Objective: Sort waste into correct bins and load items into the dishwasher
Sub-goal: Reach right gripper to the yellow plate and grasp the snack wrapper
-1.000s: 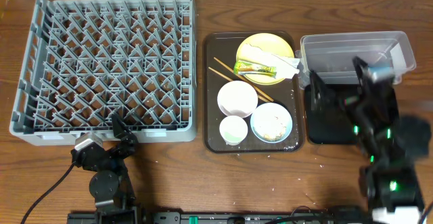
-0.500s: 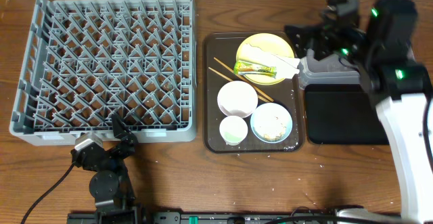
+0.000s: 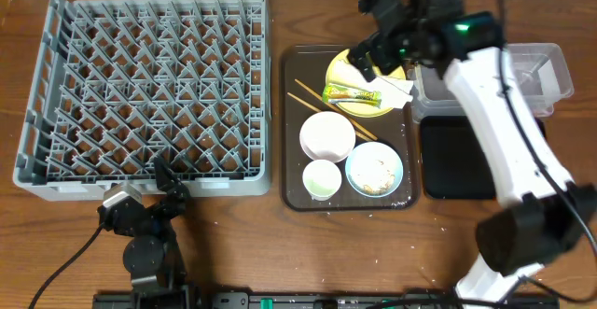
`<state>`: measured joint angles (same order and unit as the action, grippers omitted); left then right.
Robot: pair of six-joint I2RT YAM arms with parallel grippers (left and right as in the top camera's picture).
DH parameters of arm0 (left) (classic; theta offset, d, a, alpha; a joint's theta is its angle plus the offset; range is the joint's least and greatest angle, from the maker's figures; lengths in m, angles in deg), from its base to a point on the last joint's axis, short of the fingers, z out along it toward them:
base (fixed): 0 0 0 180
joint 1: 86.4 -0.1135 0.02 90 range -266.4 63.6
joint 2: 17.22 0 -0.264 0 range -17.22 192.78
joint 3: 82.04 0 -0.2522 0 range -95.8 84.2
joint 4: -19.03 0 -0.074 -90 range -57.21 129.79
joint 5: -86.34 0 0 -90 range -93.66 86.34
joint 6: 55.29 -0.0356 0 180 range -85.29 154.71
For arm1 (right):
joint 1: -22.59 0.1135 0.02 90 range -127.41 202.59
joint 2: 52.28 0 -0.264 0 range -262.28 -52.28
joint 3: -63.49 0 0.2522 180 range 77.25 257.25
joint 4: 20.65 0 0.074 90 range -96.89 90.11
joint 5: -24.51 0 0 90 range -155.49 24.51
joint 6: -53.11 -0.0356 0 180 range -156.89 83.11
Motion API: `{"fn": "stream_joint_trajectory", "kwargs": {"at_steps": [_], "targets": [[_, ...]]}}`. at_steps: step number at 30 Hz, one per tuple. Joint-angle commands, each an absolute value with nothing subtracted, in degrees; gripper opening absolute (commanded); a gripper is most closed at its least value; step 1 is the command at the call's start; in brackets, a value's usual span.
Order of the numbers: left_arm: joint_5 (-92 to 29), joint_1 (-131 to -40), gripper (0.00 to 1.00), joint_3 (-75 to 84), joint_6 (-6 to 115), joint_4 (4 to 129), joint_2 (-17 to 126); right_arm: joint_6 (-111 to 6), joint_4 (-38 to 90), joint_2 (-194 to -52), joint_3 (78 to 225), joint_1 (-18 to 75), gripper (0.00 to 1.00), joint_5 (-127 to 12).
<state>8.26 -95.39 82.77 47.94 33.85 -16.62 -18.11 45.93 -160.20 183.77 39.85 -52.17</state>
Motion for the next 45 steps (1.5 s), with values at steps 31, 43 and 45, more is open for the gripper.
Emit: {"fn": "stream_joint_trajectory", "kwargs": {"at_steps": [31, 43, 45], "targets": [[8.35, -95.70, 0.92, 83.97, 47.20, 35.77, -16.99, -8.95, 43.66, -185.43, 185.02, 39.91, 0.89, -61.87], [8.35, -95.70, 0.92, 83.97, 47.20, 35.77, -16.99, -8.95, 42.59, -188.66, 184.80, 39.67, 0.46, -62.27], [8.35, -95.70, 0.92, 83.97, 47.20, 35.77, -16.99, -8.95, 42.59, -188.66, 184.80, 39.67, 0.32, -62.27]]}}
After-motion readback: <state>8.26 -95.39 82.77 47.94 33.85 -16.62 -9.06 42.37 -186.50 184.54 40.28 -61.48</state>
